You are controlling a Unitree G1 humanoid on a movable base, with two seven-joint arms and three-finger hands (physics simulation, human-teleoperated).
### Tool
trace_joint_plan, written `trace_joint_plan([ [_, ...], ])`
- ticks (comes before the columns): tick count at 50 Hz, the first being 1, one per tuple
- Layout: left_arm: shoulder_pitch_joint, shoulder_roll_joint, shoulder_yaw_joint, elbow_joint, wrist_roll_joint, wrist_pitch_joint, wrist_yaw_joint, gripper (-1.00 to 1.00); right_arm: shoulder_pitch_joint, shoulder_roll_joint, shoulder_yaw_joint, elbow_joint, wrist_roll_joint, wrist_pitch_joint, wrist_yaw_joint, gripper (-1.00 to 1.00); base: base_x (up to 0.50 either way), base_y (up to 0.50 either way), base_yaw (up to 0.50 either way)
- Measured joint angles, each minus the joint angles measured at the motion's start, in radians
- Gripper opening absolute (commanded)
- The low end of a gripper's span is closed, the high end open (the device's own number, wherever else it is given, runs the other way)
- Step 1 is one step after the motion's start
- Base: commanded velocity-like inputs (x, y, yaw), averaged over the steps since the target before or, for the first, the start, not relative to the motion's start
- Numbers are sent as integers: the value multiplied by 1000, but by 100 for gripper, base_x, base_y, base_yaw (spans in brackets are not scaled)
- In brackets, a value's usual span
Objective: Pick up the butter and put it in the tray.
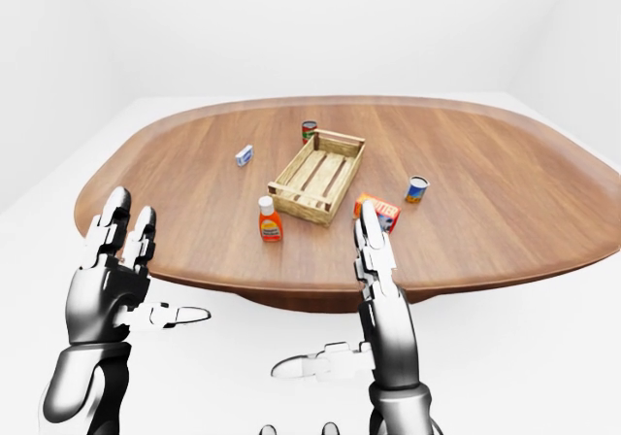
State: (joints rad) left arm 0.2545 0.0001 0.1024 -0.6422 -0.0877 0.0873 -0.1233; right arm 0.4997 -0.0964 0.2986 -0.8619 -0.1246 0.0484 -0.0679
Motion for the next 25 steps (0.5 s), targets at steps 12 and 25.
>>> trace_joint_plan([
  [12,0,0,-1,1,1,0,0,100,4,-1,-1,-4,8,-1,5,100,43,5,0],
  [25,-2,0,-2,4,2,0,0,100,1,5,-12,-2,22,7,7,100,43,3,0],
])
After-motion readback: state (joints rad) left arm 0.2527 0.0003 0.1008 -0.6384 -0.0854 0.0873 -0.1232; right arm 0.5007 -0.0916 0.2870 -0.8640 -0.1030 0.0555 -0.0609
